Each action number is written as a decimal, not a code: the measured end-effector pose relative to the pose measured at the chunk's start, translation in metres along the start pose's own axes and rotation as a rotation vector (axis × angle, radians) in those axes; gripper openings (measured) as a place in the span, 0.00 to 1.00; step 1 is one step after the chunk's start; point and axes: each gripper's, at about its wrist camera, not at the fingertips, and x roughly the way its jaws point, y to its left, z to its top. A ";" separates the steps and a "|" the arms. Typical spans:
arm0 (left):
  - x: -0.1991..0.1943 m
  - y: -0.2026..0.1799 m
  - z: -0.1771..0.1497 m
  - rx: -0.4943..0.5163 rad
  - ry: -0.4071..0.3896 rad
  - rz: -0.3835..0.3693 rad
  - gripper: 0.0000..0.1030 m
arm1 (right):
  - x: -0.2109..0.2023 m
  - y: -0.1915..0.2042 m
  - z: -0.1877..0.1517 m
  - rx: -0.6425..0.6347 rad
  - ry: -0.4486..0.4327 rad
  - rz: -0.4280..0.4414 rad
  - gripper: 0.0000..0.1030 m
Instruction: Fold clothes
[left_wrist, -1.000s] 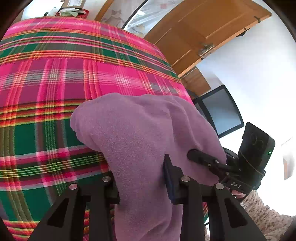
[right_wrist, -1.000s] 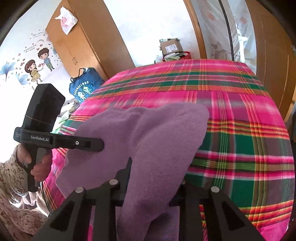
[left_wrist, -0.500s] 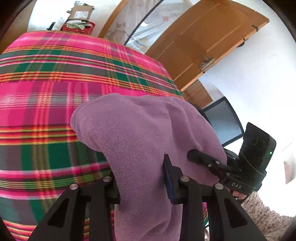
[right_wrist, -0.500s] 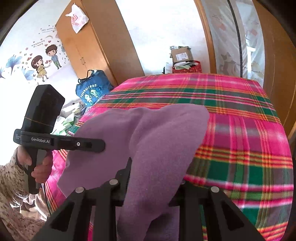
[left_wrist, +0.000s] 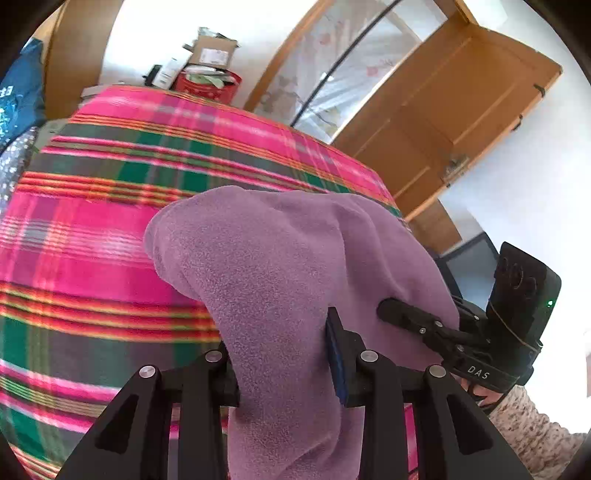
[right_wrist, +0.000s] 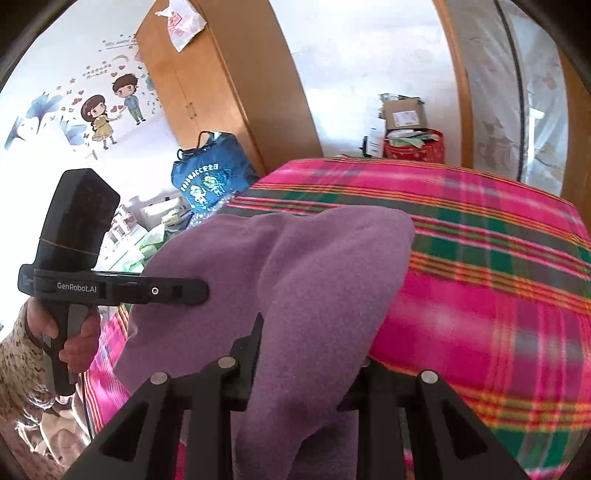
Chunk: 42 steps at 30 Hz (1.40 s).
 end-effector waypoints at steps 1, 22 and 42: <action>-0.002 0.006 0.003 -0.008 -0.004 0.004 0.34 | 0.007 0.003 0.005 -0.004 0.001 0.008 0.26; -0.004 0.102 0.053 -0.129 -0.025 0.115 0.34 | 0.126 0.022 0.060 0.017 0.062 0.056 0.26; 0.008 0.145 0.072 -0.168 0.030 0.122 0.61 | 0.170 0.017 0.064 0.090 0.096 0.023 0.34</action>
